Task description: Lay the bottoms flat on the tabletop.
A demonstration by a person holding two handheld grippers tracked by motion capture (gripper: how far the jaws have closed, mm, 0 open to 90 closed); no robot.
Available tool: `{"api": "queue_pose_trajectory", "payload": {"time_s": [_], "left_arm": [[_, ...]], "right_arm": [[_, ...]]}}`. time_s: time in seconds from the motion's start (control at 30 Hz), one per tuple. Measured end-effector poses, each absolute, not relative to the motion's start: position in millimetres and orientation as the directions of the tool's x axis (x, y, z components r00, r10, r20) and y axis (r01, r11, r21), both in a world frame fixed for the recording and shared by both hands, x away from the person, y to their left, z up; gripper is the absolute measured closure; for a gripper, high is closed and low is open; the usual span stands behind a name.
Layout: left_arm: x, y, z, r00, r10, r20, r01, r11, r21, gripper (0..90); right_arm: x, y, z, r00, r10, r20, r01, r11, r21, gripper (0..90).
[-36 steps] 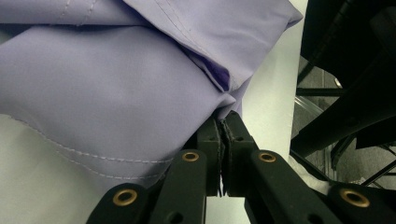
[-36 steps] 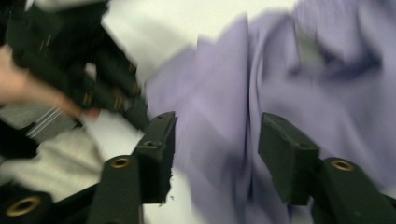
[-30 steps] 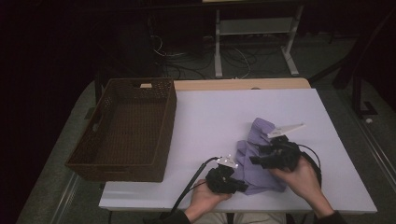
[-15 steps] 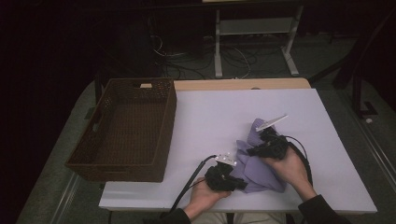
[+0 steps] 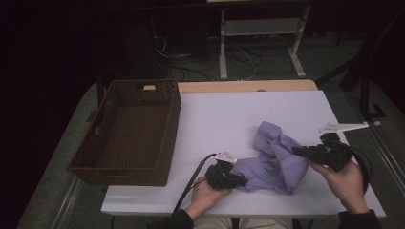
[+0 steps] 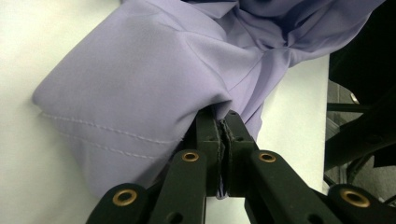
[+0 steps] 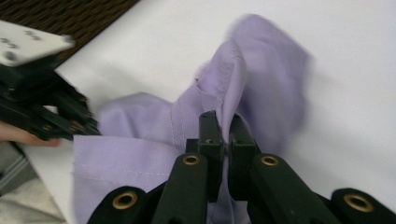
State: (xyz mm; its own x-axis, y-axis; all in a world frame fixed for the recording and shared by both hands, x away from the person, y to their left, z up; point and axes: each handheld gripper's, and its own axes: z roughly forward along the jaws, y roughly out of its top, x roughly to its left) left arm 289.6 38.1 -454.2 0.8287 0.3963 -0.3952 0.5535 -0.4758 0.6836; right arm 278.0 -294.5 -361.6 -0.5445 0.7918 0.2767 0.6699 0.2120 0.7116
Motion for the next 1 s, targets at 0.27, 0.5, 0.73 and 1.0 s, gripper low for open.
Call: {"api": "queue_pose_trajectory", "payload": {"time_s": [0.27,0.5,0.73,1.0], "left_arm": [[294,45,-450,0.819,0.420,-0.392,0.563,-0.452,0.692,87.5],[292,44,-449,0.825,0.408,-0.391,0.556,-0.461,0.692,87.6],[291,43,-451,0.824,0.402,-0.399,0.560,-0.471,0.682,87.5],[292,45,-449,0.820,0.401,-0.408,0.565,-0.460,0.685,79.9]], "right_arm": [[260,-345,-390,-0.402,0.869,0.288,0.755,0.137,0.641,86.6],[258,-365,-417,-0.310,0.905,0.291,0.840,0.117,0.529,86.6],[259,-368,-434,-0.286,0.908,0.307,0.881,0.122,0.458,86.0],[251,-363,-407,-0.348,0.907,0.238,0.798,0.154,0.582,59.8]]}}
